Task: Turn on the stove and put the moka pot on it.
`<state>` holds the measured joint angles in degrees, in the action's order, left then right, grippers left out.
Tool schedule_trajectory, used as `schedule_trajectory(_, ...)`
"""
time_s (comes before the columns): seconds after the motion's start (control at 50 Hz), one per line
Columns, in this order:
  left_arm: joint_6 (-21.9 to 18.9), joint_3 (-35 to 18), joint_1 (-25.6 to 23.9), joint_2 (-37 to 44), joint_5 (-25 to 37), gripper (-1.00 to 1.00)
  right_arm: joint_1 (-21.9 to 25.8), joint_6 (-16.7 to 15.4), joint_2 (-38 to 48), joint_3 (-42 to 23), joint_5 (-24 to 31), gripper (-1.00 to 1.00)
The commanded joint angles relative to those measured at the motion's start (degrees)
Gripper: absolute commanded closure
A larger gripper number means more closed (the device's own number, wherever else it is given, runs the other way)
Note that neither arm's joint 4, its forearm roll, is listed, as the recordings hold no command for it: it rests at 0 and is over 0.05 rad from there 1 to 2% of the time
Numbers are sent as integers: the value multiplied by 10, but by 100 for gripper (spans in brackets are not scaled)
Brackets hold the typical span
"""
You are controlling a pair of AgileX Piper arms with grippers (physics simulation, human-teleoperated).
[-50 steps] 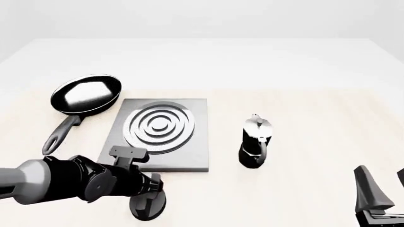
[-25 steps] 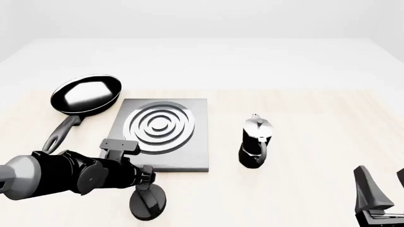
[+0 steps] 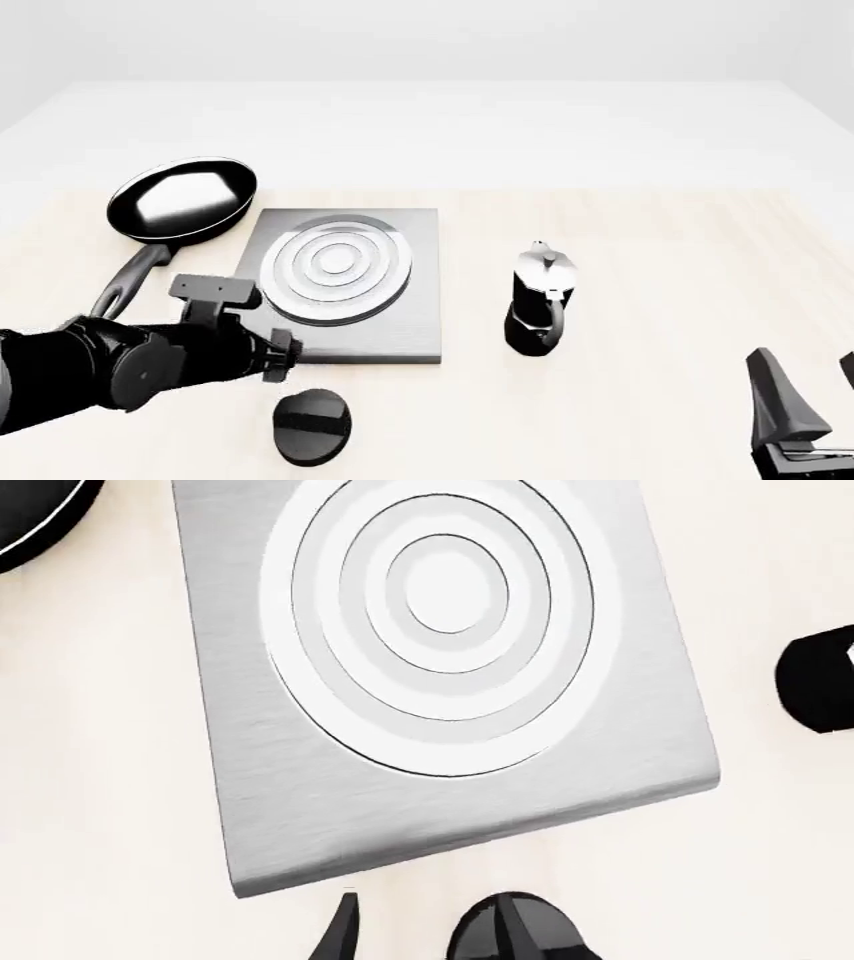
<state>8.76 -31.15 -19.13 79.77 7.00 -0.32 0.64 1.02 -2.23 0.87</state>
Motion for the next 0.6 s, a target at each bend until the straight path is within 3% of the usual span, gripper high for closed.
schedule_trajectory(0.02, -125, -20, 41, -192, 5, -100, 34, -27, 64, -53, 16, -100)
schedule_trajectory(0.04, -113, -19, 41, -194, 0, -100, 40, -16, 80, -65, 21, -100)
schedule_trajectory(0.08, -146, 2, 57, -240, -28, -100, 52, -12, 119, -82, 22, -100)
schedule_trajectory(0.14, -161, 44, 65, -295, -65, -100, 65, -12, 141, -113, 53, -100)
schedule_trajectory(0.16, -143, 47, 70, -299, -67, -100, 69, -2, 143, -122, 62, -100)
schedule_trajectory(0.26, -164, 114, 89, -370, -120, -100, 81, 27, 178, -160, 109, -100)
schedule_trajectory(0.3, -145, 131, 94, -406, -125, -100, 81, 49, 176, -173, 127, -100)
schedule_trajectory(0.32, -166, 141, 97, -432, -130, -100, 84, 55, 184, -177, 133, -100)
schedule_trajectory(0.34, -151, 160, 97, -497, -123, -100, 90, 57, 195, -189, 150, -100)
schedule_trajectory(0.36, -129, 161, 97, -482, -125, -100, 90, 68, 188, -191, 155, -100)
schedule_trajectory(0.4, -127, 179, 115, -486, -143, -100, 93, 67, 195, -197, 167, -100)
schedule_trajectory(0.44, -88, 202, 121, -544, -144, -100, 103, 42, 202, -206, 182, -100)
schedule_trajectory(0.46, -118, 214, 124, -598, -135, -100, 101, 41, 200, -213, 192, -100)
schedule_trajectory(0.48, -124, 215, 130, -615, -128, -100, 97, 38, 197, -218, 196, -100)
schedule_trajectory(0.5, -91, 223, 146, -628, -129, -100, 95, 39, 200, -227, 209, -100)
schedule_trajectory(0.56, -93, 246, 179, -714, -109, -100, 95, 49, 205, -247, 233, -100)
schedule_trajectory(0.6, -127, 257, 182, -774, -84, -100, 96, 50, 206, -254, 243, -100)
